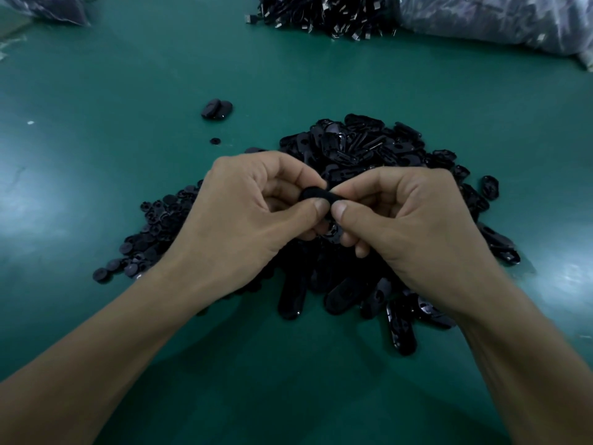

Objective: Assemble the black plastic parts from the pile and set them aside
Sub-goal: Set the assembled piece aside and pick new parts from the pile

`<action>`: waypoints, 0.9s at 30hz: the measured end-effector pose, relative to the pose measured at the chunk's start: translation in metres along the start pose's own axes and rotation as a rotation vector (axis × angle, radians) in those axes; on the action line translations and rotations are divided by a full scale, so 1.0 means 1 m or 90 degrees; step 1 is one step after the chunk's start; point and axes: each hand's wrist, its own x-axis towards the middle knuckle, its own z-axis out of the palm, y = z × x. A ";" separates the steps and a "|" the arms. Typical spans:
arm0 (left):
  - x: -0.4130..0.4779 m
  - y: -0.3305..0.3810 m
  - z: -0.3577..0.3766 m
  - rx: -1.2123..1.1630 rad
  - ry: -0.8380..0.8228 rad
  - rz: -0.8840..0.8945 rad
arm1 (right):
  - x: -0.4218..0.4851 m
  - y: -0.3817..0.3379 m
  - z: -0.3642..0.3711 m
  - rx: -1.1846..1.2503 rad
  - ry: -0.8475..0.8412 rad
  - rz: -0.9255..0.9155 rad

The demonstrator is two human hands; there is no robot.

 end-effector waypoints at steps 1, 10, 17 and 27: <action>0.000 -0.001 0.000 -0.006 0.002 0.000 | 0.000 0.000 0.000 0.001 0.004 -0.004; 0.005 -0.002 -0.010 0.089 0.011 0.021 | -0.001 0.003 -0.001 -0.010 0.039 -0.044; 0.014 -0.010 -0.017 0.040 0.085 -0.015 | -0.001 0.011 -0.002 -0.075 0.191 -0.065; 0.065 -0.021 -0.086 0.139 0.402 -0.049 | -0.002 0.017 -0.011 -0.274 0.247 -0.074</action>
